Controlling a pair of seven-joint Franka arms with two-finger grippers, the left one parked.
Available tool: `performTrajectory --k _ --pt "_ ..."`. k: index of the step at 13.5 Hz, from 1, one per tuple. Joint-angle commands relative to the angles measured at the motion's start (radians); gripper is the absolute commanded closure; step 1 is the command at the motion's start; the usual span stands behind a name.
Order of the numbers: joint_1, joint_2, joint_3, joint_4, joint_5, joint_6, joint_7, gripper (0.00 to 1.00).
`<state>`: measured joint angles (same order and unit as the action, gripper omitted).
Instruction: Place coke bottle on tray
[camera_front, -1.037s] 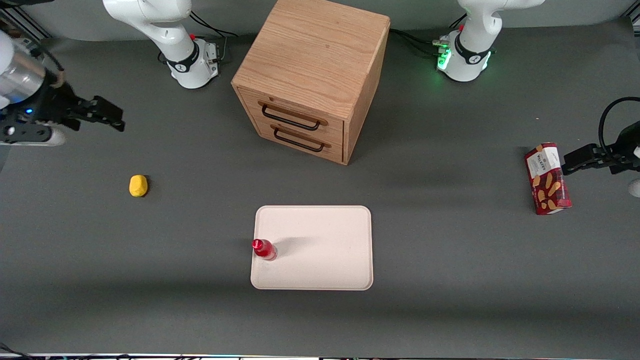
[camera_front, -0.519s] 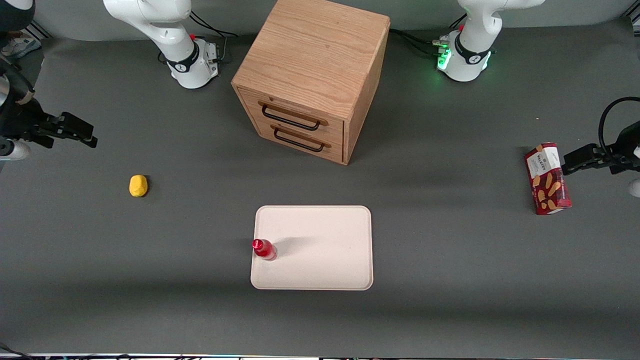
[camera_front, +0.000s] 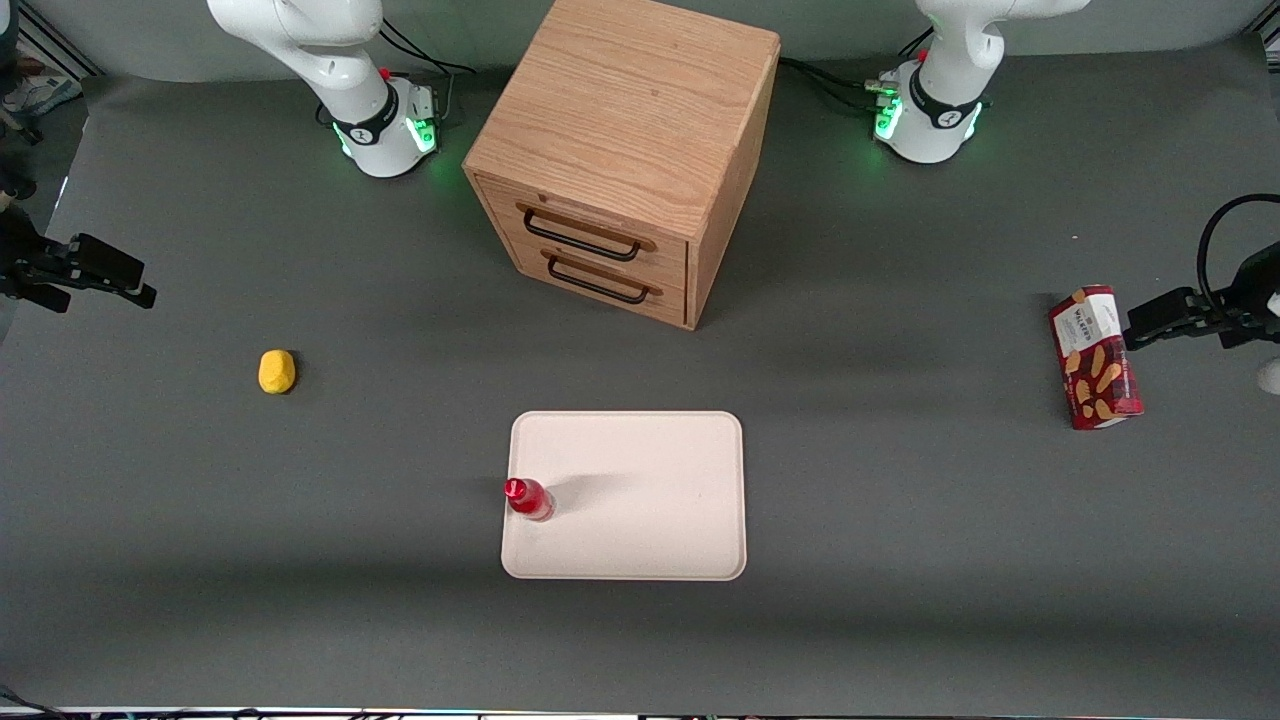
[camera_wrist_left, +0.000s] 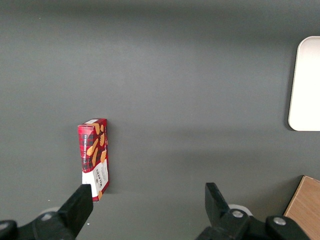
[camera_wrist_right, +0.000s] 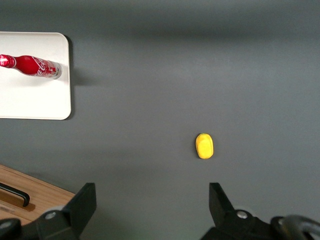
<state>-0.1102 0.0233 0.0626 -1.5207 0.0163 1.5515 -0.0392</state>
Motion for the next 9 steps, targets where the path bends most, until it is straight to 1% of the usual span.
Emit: performTrajectory --k 1,2,9 --pt "-0.011 -0.003 0.019 -0.007 0.013 0.015 -0.016 0.0" --pt "-0.025 -0.005 0.037 -0.007 0.011 0.015 -0.013 0.0" --pt "-0.014 -0.005 0.039 -0.004 0.01 0.015 -0.018 0.0"
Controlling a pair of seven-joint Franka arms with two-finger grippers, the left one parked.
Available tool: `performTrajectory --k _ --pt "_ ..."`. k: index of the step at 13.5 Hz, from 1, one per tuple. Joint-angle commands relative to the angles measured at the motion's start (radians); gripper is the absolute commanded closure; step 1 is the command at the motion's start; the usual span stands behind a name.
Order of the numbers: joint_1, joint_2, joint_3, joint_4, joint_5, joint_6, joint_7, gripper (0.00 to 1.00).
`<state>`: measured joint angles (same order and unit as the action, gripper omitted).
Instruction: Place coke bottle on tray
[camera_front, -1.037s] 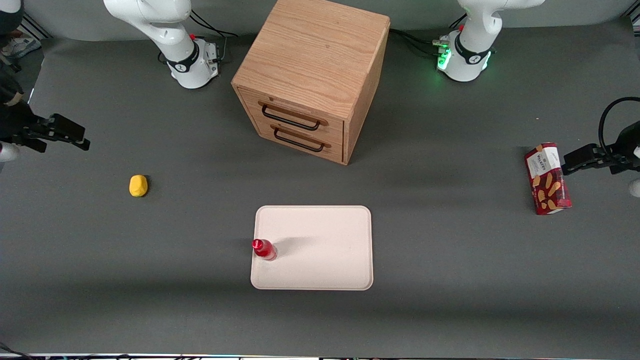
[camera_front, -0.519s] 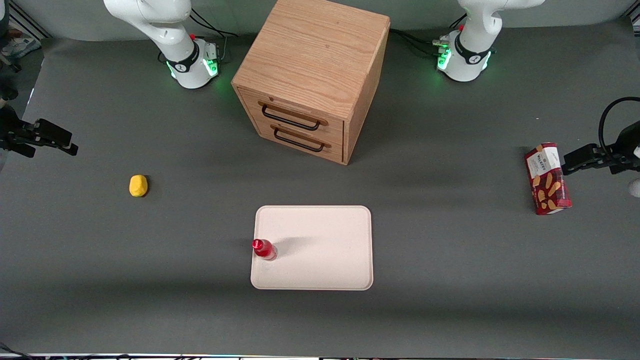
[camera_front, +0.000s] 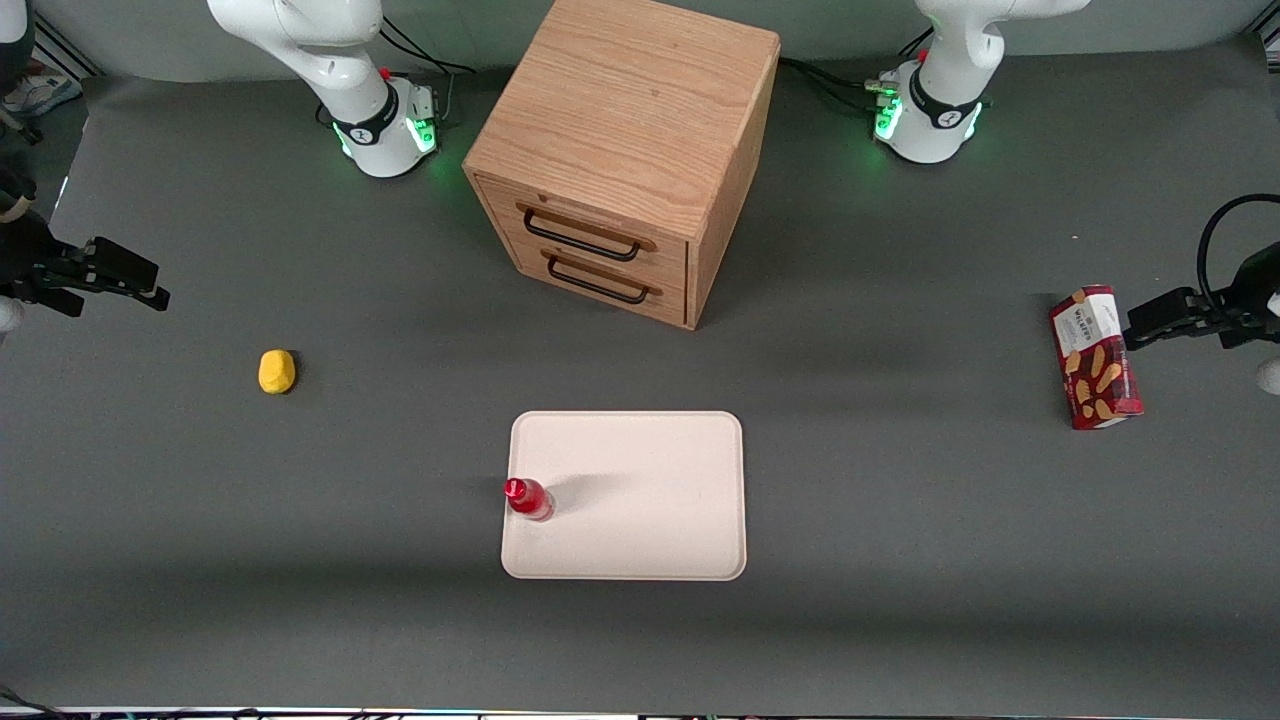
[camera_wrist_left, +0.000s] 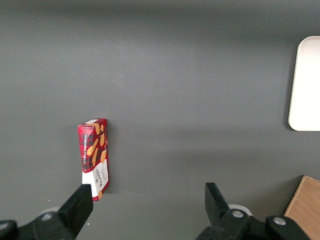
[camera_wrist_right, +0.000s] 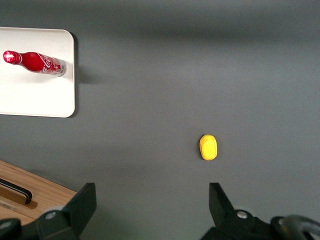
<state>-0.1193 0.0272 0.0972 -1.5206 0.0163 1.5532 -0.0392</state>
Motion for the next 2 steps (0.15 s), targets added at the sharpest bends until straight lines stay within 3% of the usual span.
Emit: performTrajectory --k 1,2 --pt "-0.005 -0.007 0.003 -0.001 0.01 0.012 -0.018 0.0" --pt "-0.005 -0.007 0.003 -0.003 0.01 0.01 -0.019 0.0"
